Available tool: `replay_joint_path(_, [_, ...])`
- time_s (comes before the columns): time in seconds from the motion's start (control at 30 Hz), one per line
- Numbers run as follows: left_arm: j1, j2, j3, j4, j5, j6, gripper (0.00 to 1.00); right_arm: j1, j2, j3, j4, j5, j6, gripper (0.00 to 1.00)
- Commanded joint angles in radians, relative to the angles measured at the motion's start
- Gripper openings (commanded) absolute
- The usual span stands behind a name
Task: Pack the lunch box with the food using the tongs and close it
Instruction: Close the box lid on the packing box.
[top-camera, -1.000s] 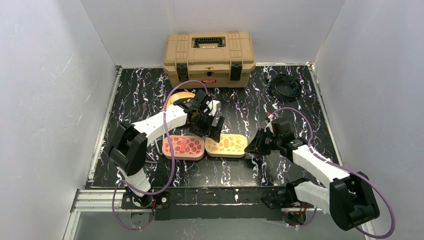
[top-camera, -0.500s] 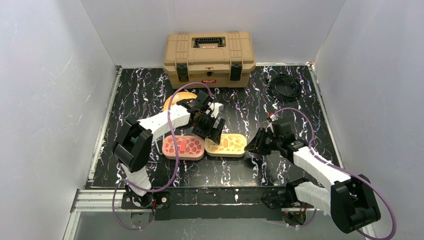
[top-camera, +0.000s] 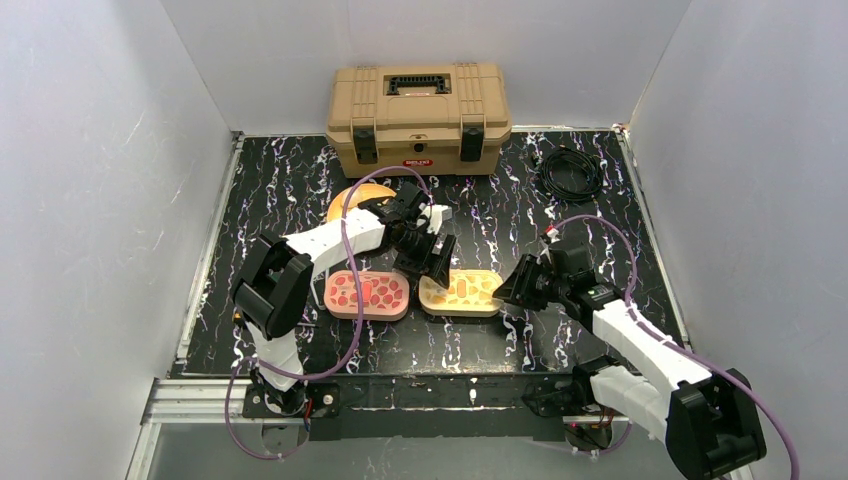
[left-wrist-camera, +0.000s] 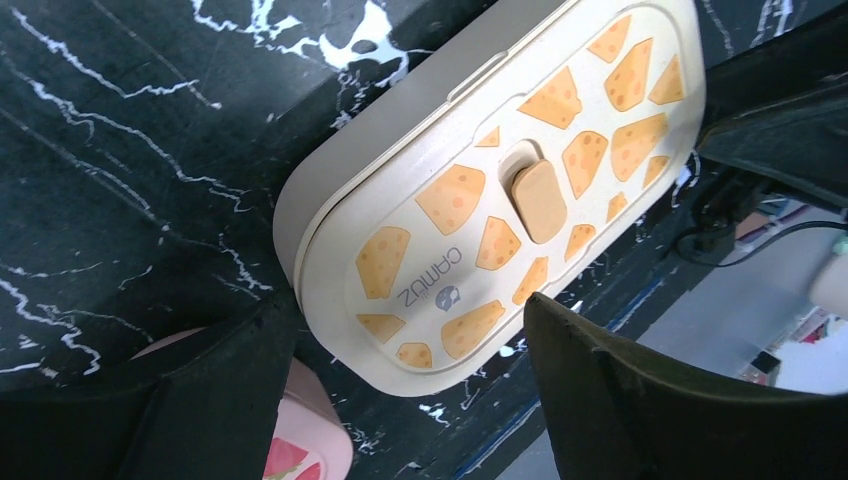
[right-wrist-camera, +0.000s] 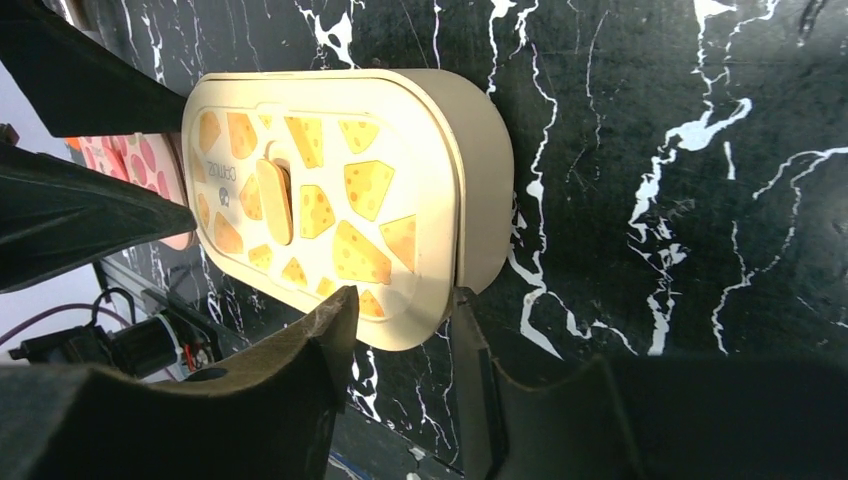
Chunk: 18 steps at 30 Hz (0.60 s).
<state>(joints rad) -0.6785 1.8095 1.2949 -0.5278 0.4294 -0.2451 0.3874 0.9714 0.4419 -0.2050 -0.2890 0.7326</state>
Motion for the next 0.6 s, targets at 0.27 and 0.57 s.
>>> replay_joint_path(0.27, [-0.013,-0.122,-0.074,-0.05,-0.026,-0.028,0.97,0.002,-0.108,0.032,-0.211,0.036,-0.092,0.67])
replay_joint_path(0.57, [-0.018,-0.159,-0.119,-0.056,-0.003,-0.039,0.98,0.009,-0.084,0.04,-0.232,-0.025,-0.147,0.75])
